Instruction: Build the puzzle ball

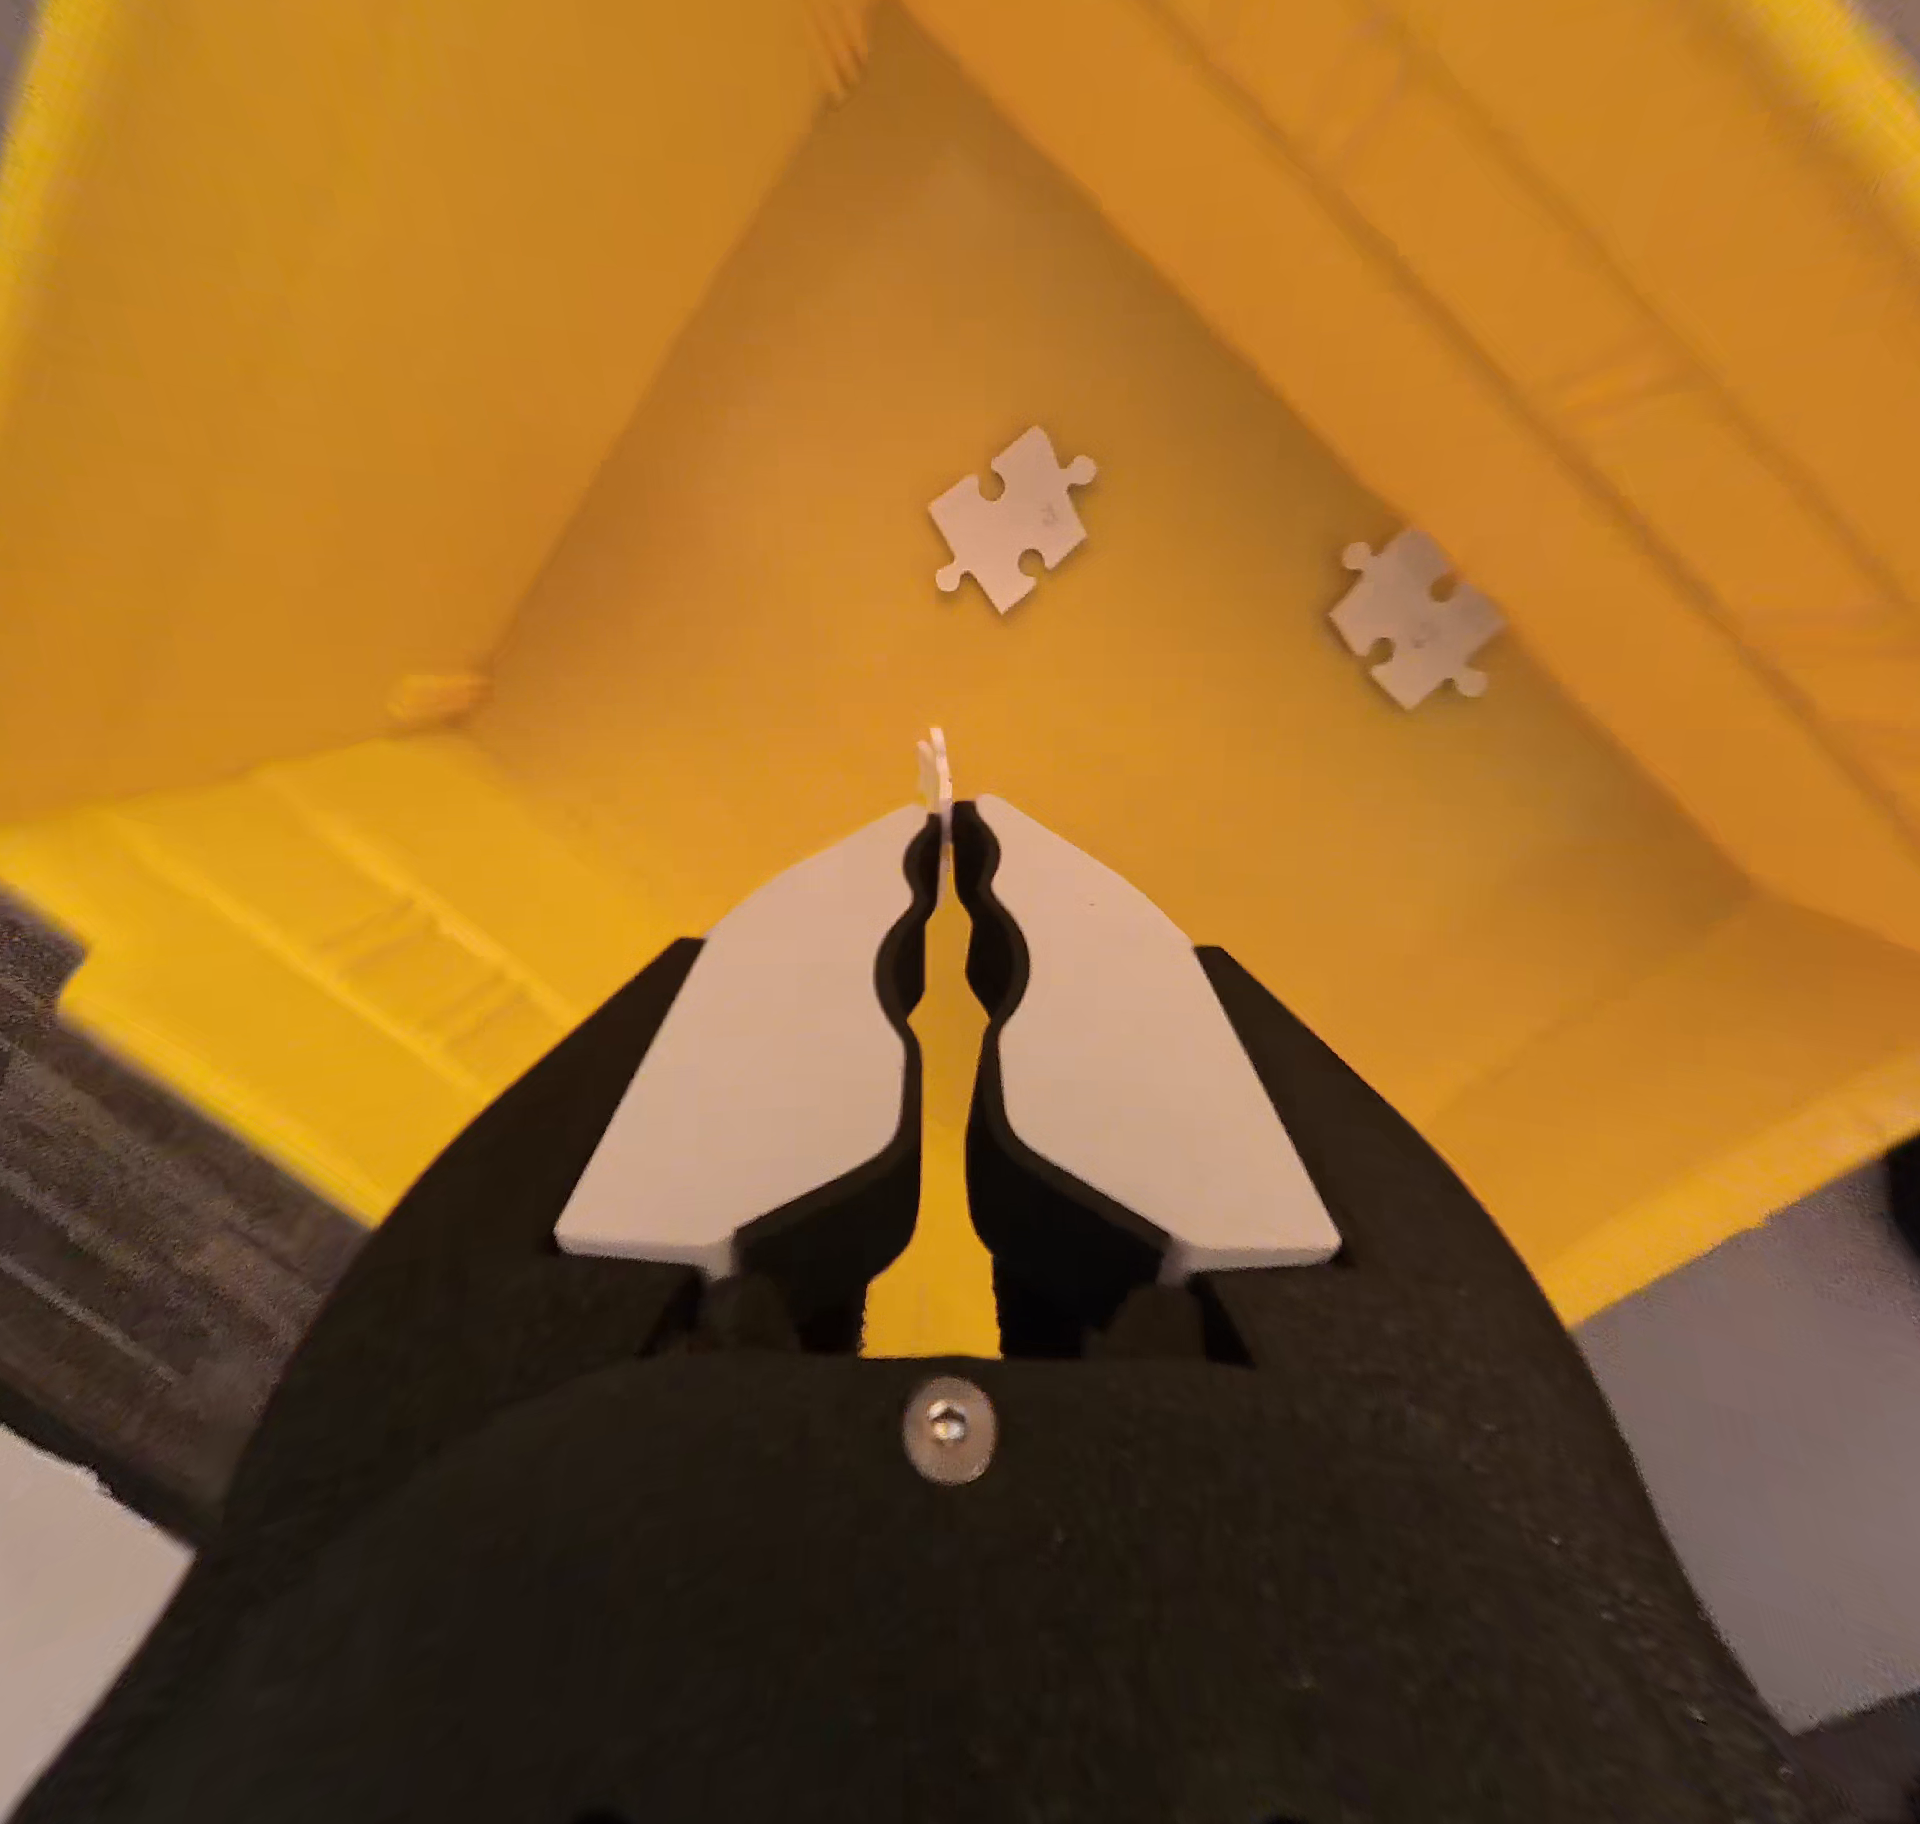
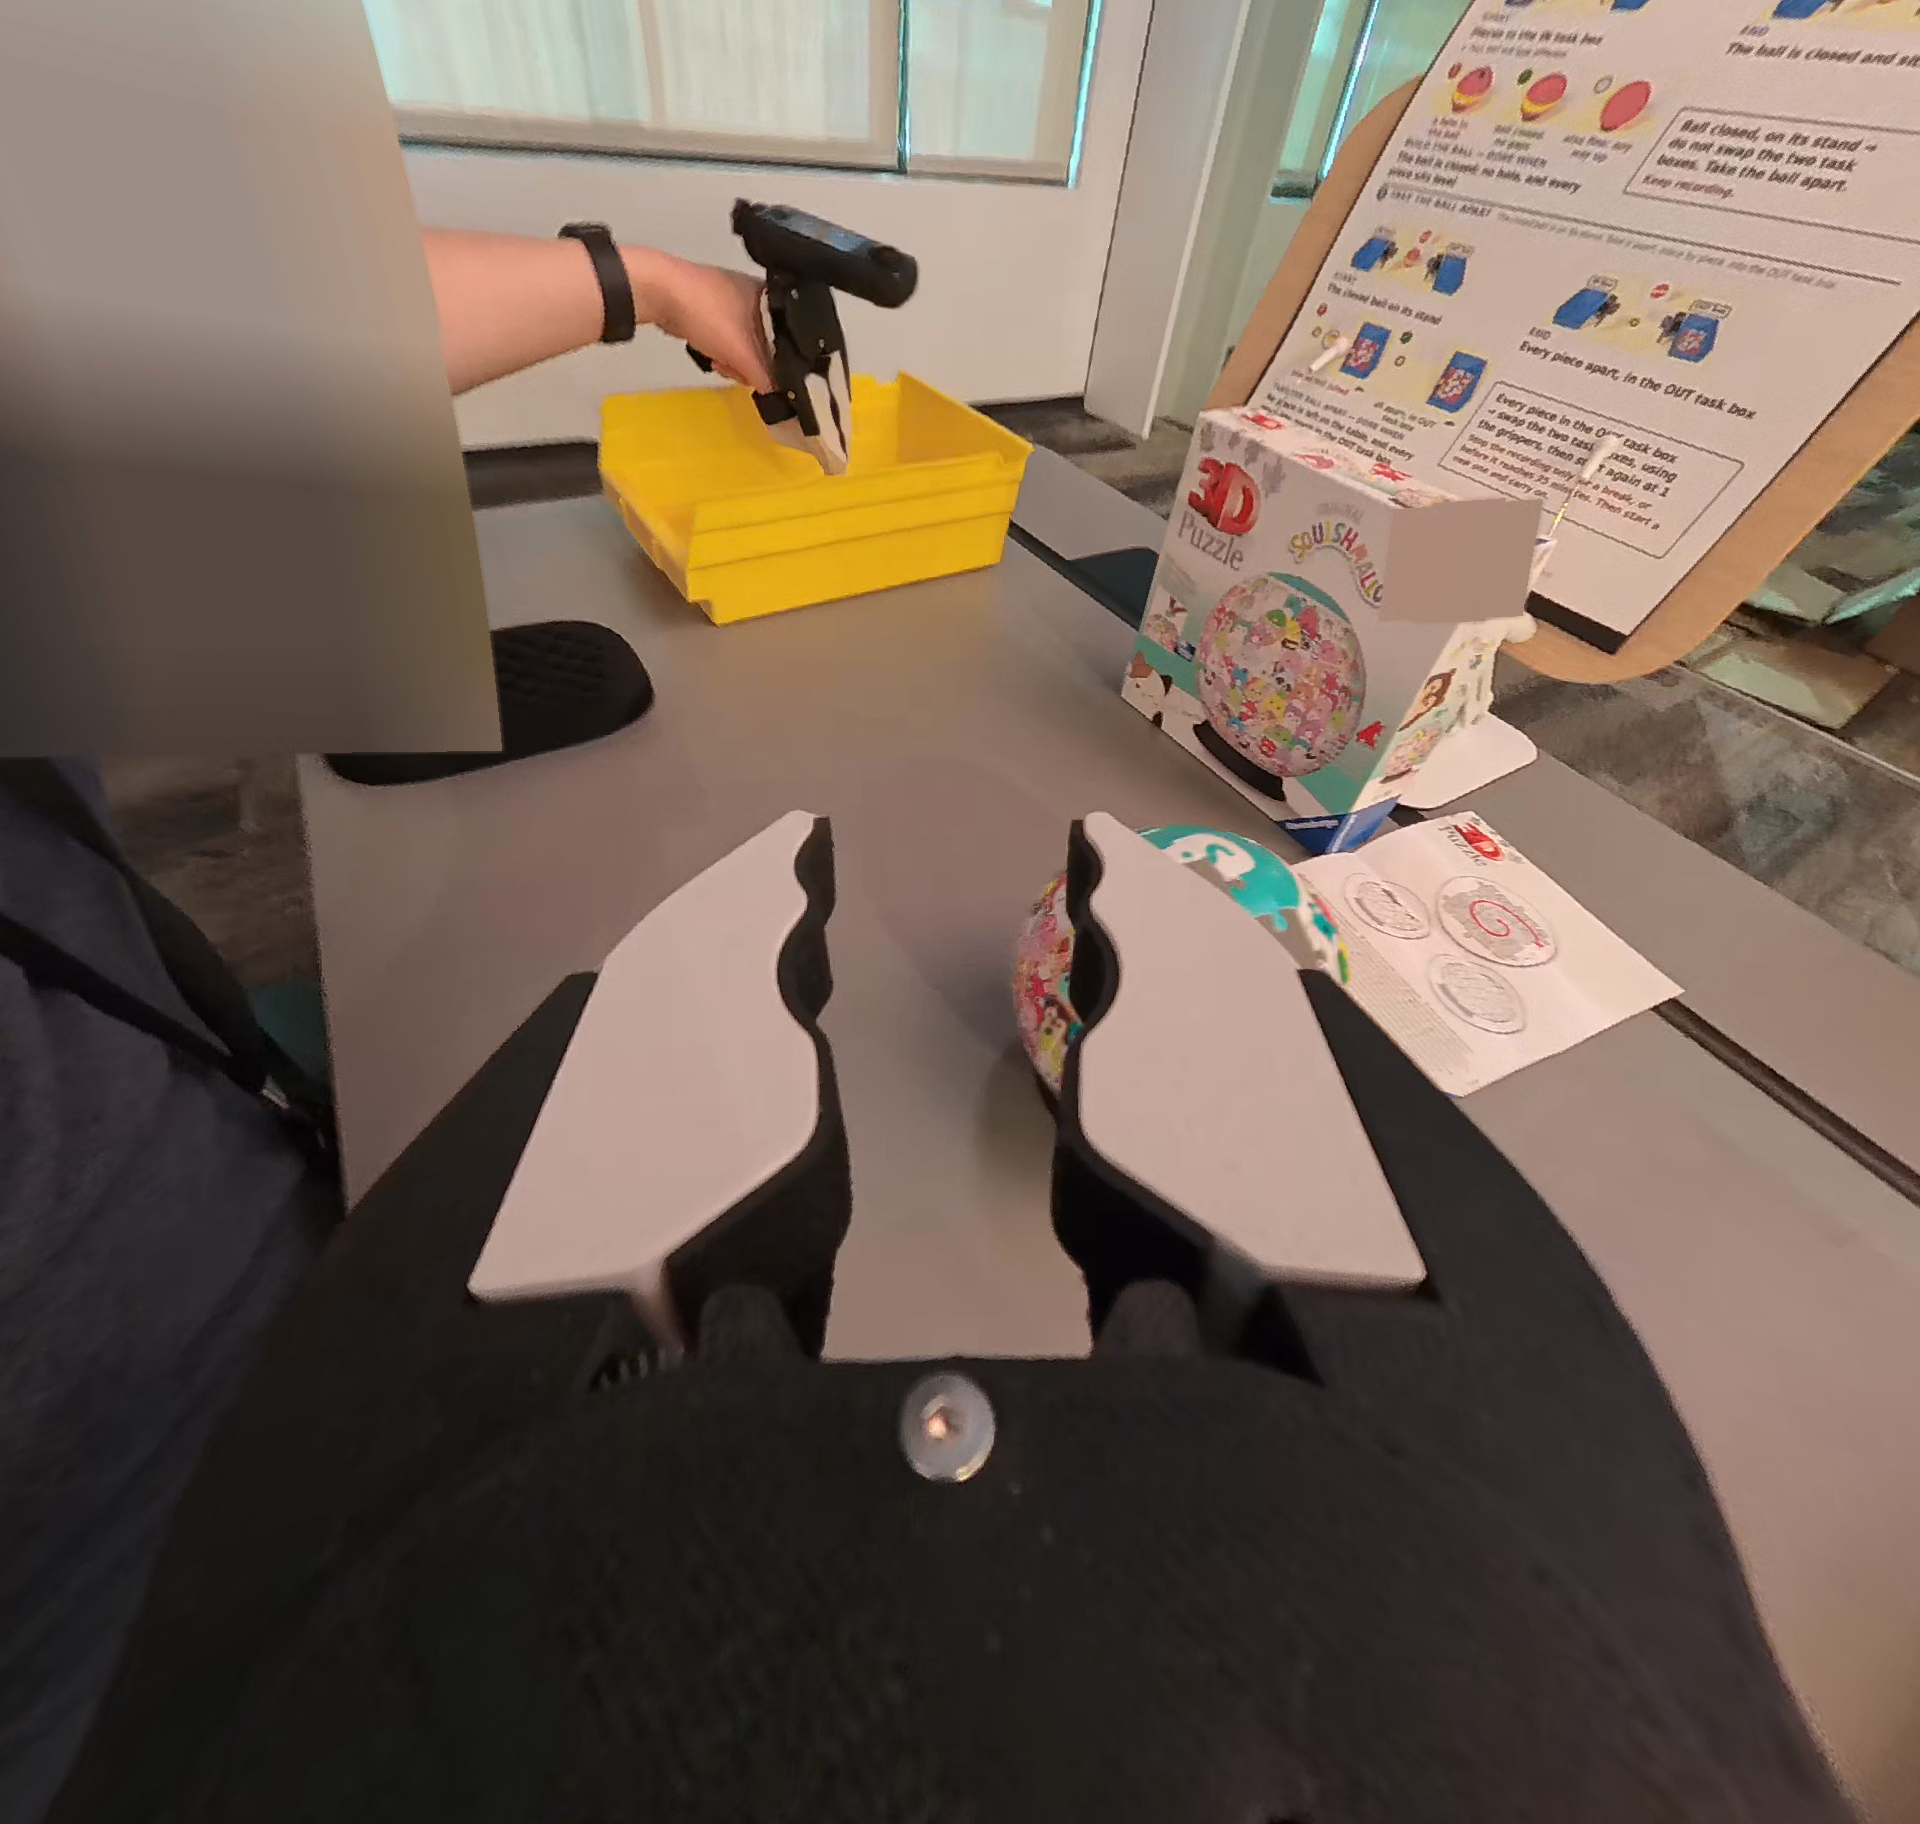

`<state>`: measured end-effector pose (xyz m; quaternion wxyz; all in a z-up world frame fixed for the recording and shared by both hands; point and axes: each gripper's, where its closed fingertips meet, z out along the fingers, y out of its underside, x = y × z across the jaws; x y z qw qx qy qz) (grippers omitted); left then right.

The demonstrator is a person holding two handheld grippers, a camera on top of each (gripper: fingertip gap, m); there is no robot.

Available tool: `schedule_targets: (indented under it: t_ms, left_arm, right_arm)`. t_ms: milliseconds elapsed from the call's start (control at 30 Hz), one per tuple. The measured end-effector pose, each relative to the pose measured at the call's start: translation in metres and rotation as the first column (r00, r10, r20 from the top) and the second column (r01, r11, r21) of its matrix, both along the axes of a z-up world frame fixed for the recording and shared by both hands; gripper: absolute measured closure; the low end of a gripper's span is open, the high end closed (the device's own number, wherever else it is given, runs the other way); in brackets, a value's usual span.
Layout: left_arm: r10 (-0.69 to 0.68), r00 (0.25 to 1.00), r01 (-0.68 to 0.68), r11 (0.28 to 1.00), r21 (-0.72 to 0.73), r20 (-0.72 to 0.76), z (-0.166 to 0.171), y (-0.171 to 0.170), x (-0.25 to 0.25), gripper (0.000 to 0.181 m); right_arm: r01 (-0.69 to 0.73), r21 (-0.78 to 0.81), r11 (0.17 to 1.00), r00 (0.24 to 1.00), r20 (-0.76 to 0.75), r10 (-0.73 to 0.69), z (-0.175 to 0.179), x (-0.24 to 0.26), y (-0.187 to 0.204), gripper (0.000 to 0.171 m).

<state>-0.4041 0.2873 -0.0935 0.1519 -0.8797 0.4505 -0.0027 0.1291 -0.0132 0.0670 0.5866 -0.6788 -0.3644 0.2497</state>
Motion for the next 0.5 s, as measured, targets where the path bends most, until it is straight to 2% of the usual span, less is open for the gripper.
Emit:
schedule_targets:
  t_ms: [100, 167, 267, 333, 500]
  left_arm:
    - [0.039, 0.971, -0.063, 0.994, 0.093, 0.236, 0.042, -0.027, 0.021, 0.179]
    - [0.016, 0.893, -0.099, 0.982, 0.161, 0.450, 0.082, -0.053, 0.045, 0.179]
    - [-0.089, 0.669, -0.127, 0.964, 0.232, 0.738, 0.148, -0.110, 0.096, 0.179]
    - [-0.161, 0.506, -0.094, 0.966, 0.240, 0.847, 0.179, -0.158, 0.138, 0.179]
    - [-0.209, 0.186, -0.016, 0.976, 0.215, 0.960, 0.207, -0.255, 0.243, 0.179]
  right_arm:
    - [-0.020, 0.033, 0.999, 0.998, -0.062, 0.022, 0.004, 0.003, -0.011, 0.129]
    - [-0.048, 0.045, 0.998, 0.992, -0.111, 0.053, 0.003, 0.000, -0.014, 0.130]
    - [-0.122, 0.045, 0.991, 0.974, -0.187, 0.129, 0.001, -0.026, -0.007, 0.133]
    - [-0.220, 0.037, 0.975, 0.946, -0.235, 0.223, 0.004, -0.062, -0.004, 0.133]
    - [-0.475, 0.006, 0.880, 0.830, -0.329, 0.450, 0.016, -0.170, -0.009, 0.135]
